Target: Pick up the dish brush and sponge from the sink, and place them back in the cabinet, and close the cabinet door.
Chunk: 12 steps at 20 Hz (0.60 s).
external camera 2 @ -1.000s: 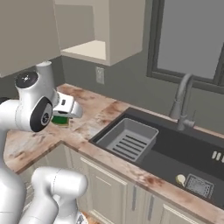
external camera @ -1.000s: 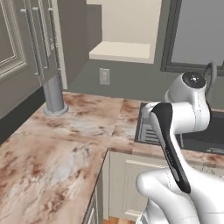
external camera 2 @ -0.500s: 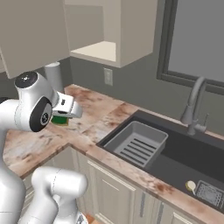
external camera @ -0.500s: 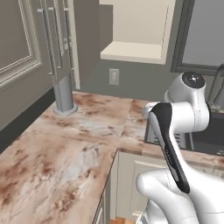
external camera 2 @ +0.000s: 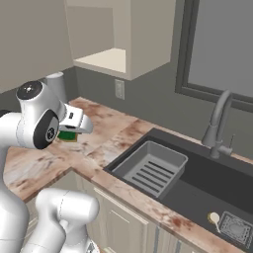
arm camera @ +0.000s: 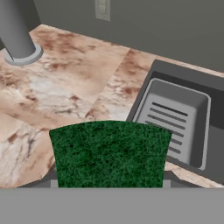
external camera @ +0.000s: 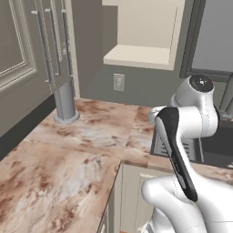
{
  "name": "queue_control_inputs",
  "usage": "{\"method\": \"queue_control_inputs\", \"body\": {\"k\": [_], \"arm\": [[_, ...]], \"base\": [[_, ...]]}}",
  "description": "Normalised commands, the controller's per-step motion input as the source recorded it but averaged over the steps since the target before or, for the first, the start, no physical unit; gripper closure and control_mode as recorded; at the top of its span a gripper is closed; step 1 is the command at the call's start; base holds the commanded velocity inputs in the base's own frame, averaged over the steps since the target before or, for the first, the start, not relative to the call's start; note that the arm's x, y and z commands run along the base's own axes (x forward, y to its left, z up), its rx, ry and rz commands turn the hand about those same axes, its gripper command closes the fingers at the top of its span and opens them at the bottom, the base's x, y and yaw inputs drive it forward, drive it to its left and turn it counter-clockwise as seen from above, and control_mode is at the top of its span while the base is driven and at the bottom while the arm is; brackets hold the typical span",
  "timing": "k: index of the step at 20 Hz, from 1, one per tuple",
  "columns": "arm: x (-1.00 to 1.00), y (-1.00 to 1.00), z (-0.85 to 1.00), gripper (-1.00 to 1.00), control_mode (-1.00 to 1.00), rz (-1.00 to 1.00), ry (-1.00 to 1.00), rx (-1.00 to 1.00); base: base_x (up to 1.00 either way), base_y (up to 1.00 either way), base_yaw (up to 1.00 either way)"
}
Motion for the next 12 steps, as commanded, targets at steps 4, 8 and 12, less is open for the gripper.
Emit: {"method": "queue_control_inputs", "body": {"k": [4,8,12], "arm": [[0.00,0.00,0.00,1.00,1.00,0.00,0.00,0.00],[0.00,0.00,0.00,1.00,1.00,0.00,0.00,0.00],[0.00,0.00,0.00,1.00,1.00,0.00,0.00,0.00]], "base": [[0.48,0.00,0.01],[0.36,0.00,0.02],[0.22,0.00,0.07]]}}
